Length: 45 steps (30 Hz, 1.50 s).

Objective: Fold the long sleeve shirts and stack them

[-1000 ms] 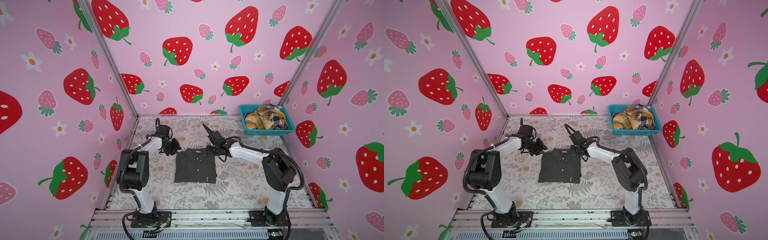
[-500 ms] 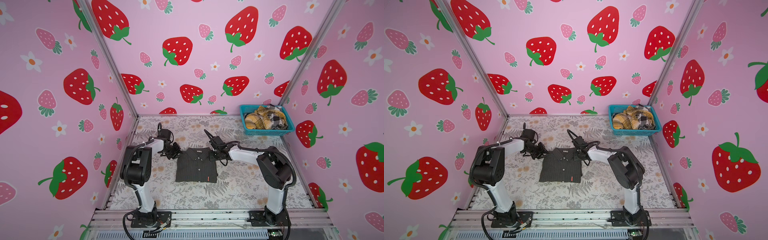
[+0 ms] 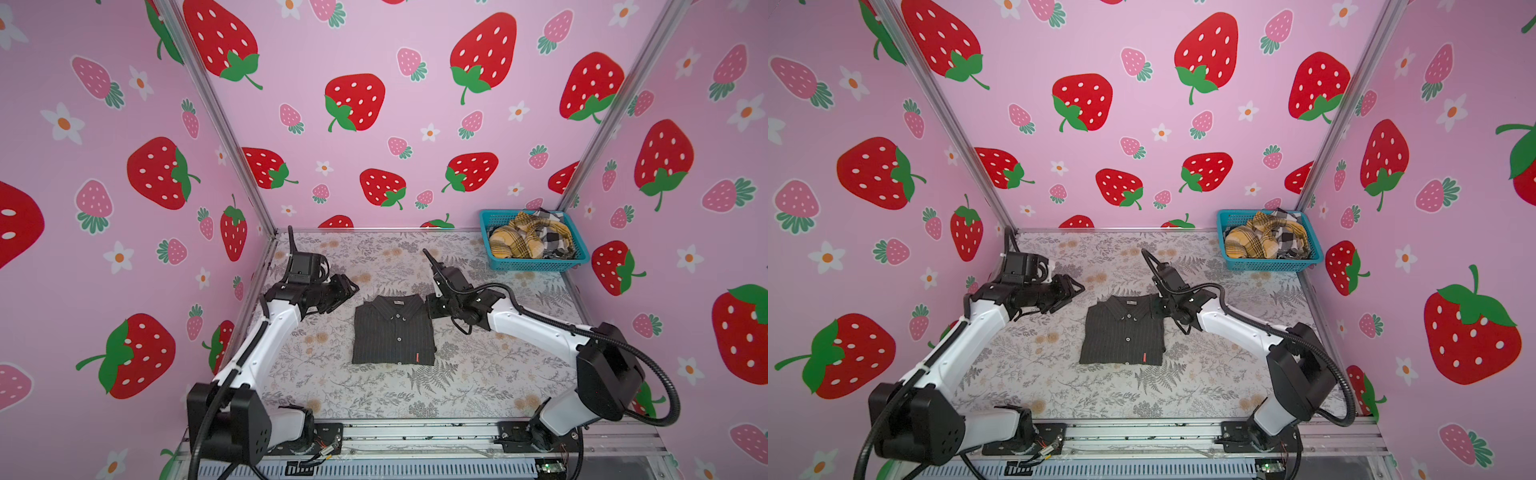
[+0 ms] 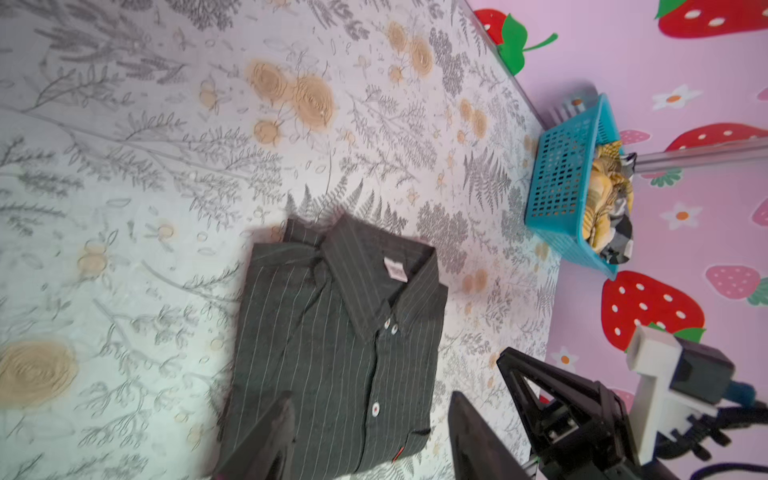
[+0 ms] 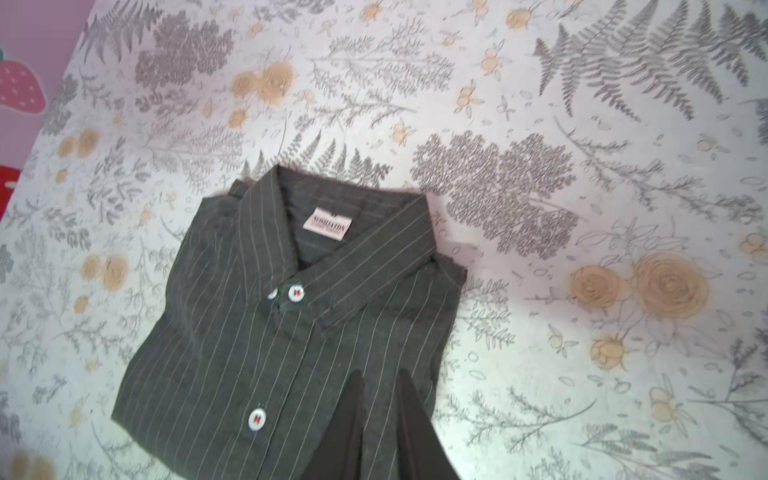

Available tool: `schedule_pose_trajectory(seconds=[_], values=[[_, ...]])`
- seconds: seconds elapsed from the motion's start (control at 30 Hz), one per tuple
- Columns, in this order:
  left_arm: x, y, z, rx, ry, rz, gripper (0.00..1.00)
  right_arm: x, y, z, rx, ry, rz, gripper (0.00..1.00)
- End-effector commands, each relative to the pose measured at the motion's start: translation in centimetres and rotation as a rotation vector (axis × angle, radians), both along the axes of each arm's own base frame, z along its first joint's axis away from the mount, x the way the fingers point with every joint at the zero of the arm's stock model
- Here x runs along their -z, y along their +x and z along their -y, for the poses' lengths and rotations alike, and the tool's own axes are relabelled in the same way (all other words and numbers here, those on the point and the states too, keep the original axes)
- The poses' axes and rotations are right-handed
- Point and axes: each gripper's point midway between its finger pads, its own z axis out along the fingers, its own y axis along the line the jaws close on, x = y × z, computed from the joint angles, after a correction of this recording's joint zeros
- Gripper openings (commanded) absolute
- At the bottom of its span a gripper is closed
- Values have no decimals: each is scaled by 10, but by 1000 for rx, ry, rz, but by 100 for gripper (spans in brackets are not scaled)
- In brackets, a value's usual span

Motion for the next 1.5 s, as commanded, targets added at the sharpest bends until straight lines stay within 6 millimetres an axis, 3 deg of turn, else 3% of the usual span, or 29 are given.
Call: schedule_pose_trajectory(seconds=[0.0, 0.1, 0.2, 0.27, 0.43, 0.53, 0.63, 0.9, 1.23, 1.47], values=[[38, -45, -11, 22, 70, -138, 60, 18, -23, 5, 0, -22, -64, 18], [51, -62, -25, -26, 110, -147, 62, 27, -33, 3, 0, -6, -93, 18], [66, -68, -28, -114, -102, -180, 64, 37, -44, -4, -13, 4, -121, 18], [75, -70, -31, -136, -148, -194, 65, 43, -49, -8, -16, 11, -132, 18], [74, -76, -33, -123, -123, -208, 66, 64, -57, -6, 18, 26, -183, 14], [70, -74, -23, -74, -179, -213, 62, 75, -60, -7, 24, 33, -209, 14], [71, -73, -23, -103, -197, -200, 68, 82, -61, -7, 39, 27, -232, 13], [95, -81, -24, -111, -170, -276, 74, 105, -65, 9, 88, -27, -274, 11], [122, -82, 9, -15, -113, -346, 75, 100, -63, 16, 109, -30, -265, 11], [137, -71, 9, -26, -105, -370, 73, 84, -57, 10, 97, -20, -241, 12]])
